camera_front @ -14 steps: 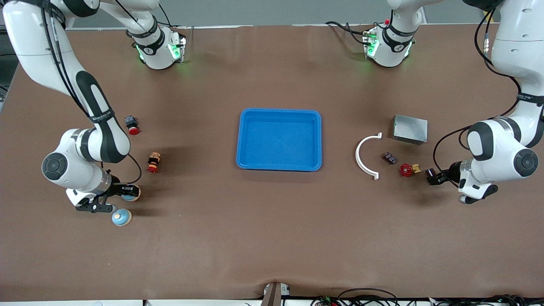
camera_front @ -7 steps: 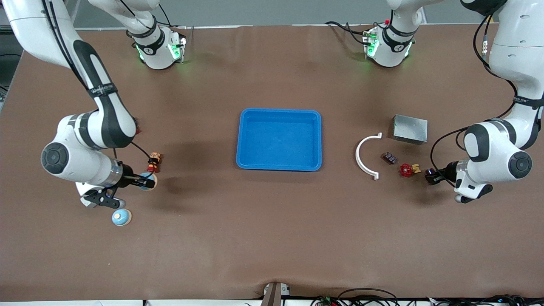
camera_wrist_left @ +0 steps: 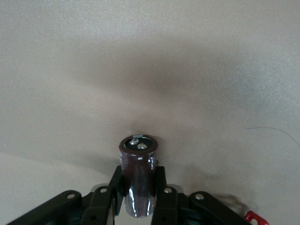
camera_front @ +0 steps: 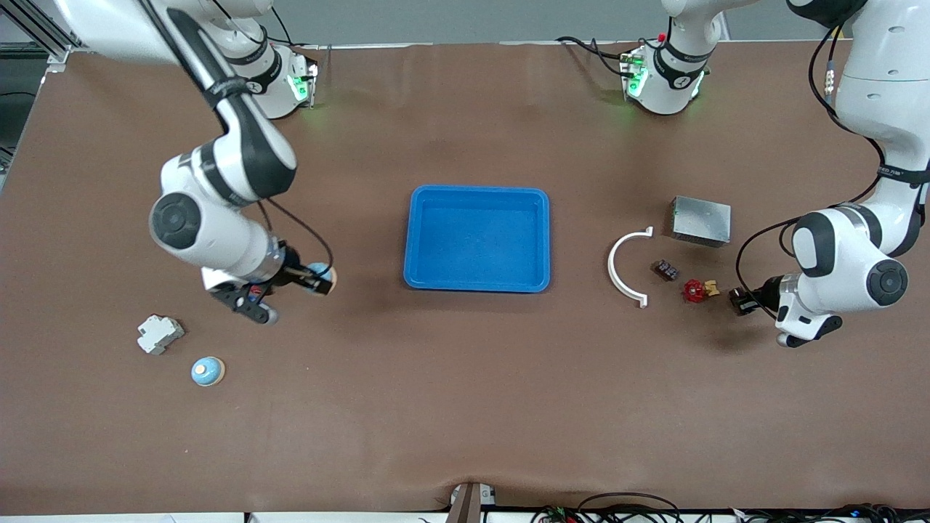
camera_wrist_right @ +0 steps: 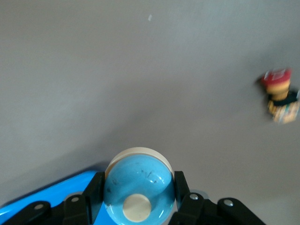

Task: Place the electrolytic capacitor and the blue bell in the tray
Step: 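Lift the bell with the right gripper and move it over the tray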

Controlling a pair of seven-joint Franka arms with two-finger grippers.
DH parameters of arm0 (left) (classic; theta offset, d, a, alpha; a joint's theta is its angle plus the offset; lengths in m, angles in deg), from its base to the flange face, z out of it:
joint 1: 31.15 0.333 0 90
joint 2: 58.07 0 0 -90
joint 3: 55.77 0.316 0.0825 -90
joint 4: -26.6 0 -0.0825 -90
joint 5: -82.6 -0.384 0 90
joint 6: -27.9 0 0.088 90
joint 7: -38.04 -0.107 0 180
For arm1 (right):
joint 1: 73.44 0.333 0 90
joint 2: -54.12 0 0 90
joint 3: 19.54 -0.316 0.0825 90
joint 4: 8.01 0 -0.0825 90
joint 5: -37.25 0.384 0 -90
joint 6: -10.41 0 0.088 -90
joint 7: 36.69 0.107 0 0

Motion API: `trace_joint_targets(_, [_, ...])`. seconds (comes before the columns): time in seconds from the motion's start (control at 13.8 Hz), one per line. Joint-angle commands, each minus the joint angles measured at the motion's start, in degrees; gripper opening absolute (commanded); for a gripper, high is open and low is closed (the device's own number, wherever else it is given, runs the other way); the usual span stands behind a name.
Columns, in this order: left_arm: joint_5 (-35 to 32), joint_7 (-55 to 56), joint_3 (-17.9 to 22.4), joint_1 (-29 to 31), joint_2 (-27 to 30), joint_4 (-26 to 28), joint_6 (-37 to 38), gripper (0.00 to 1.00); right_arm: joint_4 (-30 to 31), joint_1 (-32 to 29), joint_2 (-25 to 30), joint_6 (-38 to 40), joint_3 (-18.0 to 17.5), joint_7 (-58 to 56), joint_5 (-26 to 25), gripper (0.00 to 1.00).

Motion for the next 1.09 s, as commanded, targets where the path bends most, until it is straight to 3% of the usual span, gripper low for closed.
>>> trace_joint_targets(0.0, [-1.36, 0.14, 0.06, -0.05, 0.74, -1.09, 1.92, 0.0, 2.25, 4.92, 3.88, 0.56, -0.65, 9.1, 0.53, 0.0])
trace_joint_targets(0.36, [-0.31, 0.22, -2.91, -0.05, 6.54, -6.79, 18.59, 0.0, 2.34, 13.1, 3.8, -0.14, -0.56, 20.9, -2.71, 0.0])
trace_joint_targets(0.51, [3.97, 1.36, -4.16, -0.57, 6.37, -10.83, 25.38, 0.0, 3.38, 15.13, 3.62, -1.01, -0.56, 24.32, -5.34, 0.0])
trace_joint_targets(0.8, [7.34, 10.48, -10.12, -0.4, 7.34, -11.2, 30.59, 0.0, 8.48, 19.08, 3.19, -10.14, -0.47, 30.83, -6.76, 0.0])
trace_joint_targets(1.01, [7.34, 20.67, -16.18, -0.57, 7.34, -10.94, 30.5, 0.0, 9.19, 22.07, 1.26, -11.39, -0.47, 35.93, -9.91, 0.0])
